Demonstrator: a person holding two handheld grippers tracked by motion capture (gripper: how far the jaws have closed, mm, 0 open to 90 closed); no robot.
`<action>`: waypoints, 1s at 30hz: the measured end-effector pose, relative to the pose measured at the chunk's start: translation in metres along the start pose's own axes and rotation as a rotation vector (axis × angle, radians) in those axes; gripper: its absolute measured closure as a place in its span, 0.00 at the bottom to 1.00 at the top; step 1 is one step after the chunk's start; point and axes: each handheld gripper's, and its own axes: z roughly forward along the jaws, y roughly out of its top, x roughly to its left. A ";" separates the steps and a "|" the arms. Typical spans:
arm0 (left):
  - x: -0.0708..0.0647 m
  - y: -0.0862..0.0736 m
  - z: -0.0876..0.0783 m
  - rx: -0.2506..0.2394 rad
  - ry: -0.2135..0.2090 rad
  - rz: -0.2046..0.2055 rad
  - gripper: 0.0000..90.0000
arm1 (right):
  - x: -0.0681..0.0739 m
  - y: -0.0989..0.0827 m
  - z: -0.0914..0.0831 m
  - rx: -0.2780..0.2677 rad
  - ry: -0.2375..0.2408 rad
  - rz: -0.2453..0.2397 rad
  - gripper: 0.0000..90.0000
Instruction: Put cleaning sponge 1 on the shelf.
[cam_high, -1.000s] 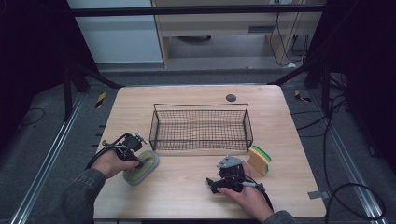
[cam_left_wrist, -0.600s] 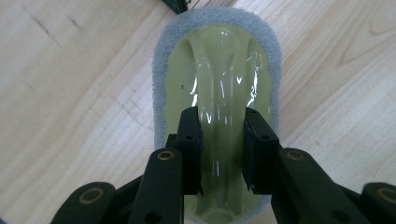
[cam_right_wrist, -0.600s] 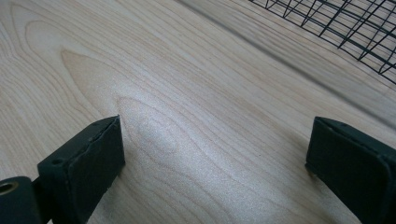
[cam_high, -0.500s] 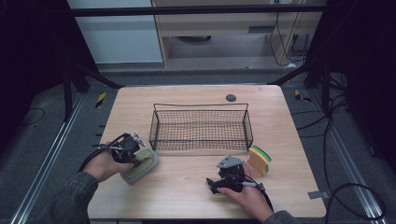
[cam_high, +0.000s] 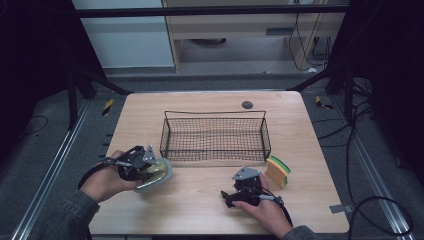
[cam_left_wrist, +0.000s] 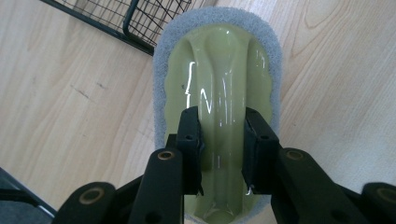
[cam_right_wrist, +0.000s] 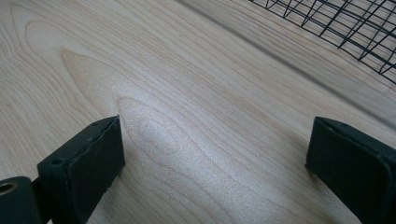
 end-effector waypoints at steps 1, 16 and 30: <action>0.000 0.001 -0.001 -0.007 -0.001 0.000 0.79 | 0.000 0.000 0.000 0.000 0.000 -0.001 0.05; 0.009 0.014 -0.019 -0.038 0.088 0.105 0.79 | 0.000 0.000 0.000 0.001 0.000 -0.003 0.05; 0.018 0.039 -0.045 -0.068 0.178 0.168 0.79 | 0.000 0.000 0.000 0.002 0.001 -0.001 0.05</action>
